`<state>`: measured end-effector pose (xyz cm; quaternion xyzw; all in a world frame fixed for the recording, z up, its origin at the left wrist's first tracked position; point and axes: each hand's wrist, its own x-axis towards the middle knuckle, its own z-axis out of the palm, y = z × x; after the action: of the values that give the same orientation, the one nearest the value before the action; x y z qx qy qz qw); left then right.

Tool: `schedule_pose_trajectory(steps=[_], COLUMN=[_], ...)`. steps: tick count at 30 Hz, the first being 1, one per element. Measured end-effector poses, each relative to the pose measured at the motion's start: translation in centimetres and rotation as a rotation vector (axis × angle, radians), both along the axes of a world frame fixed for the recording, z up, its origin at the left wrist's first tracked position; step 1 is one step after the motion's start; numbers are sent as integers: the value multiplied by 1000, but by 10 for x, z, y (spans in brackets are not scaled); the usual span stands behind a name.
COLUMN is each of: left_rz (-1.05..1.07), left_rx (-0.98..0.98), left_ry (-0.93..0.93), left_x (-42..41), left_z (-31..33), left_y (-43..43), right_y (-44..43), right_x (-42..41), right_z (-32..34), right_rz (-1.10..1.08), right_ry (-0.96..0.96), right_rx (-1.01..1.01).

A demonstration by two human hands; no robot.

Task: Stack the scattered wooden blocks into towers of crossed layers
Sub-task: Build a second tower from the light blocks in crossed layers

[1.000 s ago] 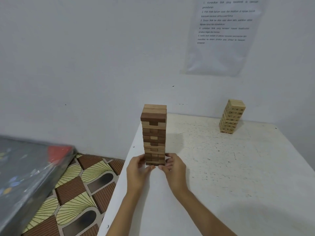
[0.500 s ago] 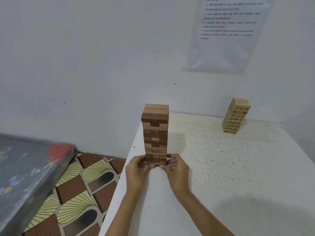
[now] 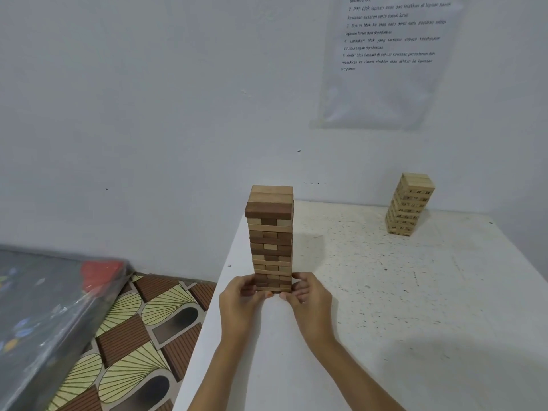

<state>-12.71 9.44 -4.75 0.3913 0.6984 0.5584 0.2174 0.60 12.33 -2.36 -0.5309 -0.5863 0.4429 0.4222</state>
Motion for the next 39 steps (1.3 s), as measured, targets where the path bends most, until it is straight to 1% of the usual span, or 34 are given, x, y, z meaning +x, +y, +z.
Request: schedule_pose_trajectory(steps=[9,14,24,31,39], left_rz=[-37,-78,-148,-182,-237], left_rx=[-17,-25,-18,-21,-17], left_ry=[17,41,26,-25,-4], left_x=[12,20,50,77,107], left_z=[3,4,7,10,10], left_y=[22,37,78,111,150], right_y=[18,33,67,96,133], right_x=[14,25,54,79,112], right_z=[1,-1,-3,-6,-5], right_rz=[-40,-42,-122,-169,-178], right_ry=[26,7,-13,-50,-84], right_rx=[6,7,36,68,87])
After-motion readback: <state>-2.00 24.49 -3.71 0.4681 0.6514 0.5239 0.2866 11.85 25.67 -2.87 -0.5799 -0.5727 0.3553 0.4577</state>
